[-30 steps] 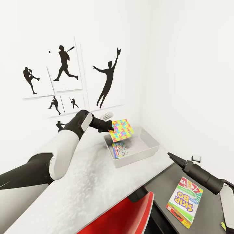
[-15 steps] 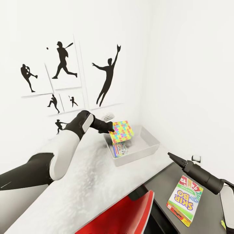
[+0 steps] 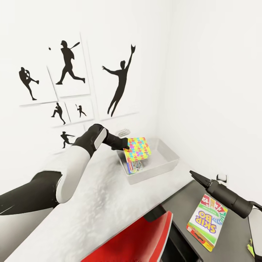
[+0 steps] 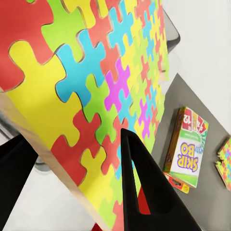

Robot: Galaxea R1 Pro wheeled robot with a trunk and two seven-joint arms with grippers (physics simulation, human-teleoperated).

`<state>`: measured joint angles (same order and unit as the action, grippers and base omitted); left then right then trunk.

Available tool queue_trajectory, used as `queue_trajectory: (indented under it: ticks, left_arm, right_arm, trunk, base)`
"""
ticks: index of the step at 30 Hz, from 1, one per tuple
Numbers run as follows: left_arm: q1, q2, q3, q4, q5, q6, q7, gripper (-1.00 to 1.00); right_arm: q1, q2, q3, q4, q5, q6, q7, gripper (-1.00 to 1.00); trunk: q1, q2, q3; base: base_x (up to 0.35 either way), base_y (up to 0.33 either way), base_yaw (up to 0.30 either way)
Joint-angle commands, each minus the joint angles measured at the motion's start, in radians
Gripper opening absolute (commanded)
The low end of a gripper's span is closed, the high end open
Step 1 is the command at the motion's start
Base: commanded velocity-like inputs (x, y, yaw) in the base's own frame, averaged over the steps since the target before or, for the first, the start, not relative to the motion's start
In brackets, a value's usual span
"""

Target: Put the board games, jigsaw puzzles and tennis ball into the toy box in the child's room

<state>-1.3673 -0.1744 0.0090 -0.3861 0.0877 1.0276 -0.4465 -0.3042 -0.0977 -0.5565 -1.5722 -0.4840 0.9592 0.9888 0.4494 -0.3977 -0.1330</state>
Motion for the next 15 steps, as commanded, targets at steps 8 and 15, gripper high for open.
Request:
queue_trajectory:
  ticks: [8,15]
  left_arm:
    - [-0.001,0.000,0.000,0.000,0.009,0.004,-0.001,-1.00]
    - [0.000,0.000,-0.002,0.000,0.009,-0.018,-0.035,-1.00]
  right_arm:
    - [-0.001,0.000,-0.010,-0.002,-0.005,0.006,0.013,1.00]
    - [-0.001,0.000,-0.034,-0.006,-0.008,0.008,0.047,1.00]
  trunk:
    - [0.001,-0.002,-0.015]
    - [0.001,-0.002,-0.027]
  base:
    - [0.000,0.000,0.000]
    - [0.000,0.000,0.000]
